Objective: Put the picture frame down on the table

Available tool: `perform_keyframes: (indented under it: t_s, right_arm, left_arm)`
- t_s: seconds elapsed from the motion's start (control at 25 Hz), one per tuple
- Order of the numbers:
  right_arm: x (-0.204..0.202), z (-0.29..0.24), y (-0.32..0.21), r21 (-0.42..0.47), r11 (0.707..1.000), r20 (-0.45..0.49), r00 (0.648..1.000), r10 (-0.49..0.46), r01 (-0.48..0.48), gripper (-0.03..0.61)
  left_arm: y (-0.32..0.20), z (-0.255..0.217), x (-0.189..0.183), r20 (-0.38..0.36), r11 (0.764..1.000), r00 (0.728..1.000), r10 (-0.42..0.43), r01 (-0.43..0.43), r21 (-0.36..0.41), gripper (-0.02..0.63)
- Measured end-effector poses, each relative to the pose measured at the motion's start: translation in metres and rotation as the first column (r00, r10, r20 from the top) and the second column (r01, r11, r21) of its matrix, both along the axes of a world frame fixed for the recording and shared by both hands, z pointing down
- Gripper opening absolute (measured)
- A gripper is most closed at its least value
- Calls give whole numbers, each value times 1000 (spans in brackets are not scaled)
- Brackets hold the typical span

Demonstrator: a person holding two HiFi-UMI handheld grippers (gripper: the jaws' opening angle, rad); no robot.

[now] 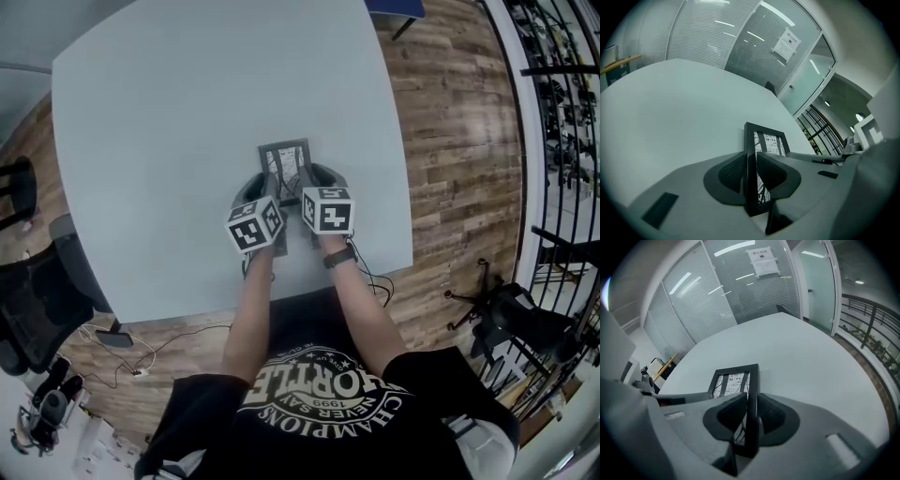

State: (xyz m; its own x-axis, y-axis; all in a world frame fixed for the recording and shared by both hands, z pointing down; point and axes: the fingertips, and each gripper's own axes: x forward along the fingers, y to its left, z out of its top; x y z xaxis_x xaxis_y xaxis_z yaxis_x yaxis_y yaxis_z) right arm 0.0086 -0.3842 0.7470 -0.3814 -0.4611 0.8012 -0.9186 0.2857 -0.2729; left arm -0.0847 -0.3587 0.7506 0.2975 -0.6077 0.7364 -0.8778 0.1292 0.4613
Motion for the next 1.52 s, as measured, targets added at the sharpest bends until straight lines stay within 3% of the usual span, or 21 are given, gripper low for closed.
perform_keyframes:
  t_s: [0.76,1.16,1.52]
  right_arm:
    - [-3,-4,-1,47,999,-40,999,2,0,74]
    - [-2,-53,8,168,986,-4,1000,18,-17,74]
    - [-11,-115,28,291,957,46,999,0,-13,71]
  left_arm:
    - [-2,-2,-1,-4,1000,1000,29,-29,7,72]
    - [8,-48,-15,23,994,1000,21,-23,104,72]
    - [35,-110,-28,100,968,994,53,-76,240,71]
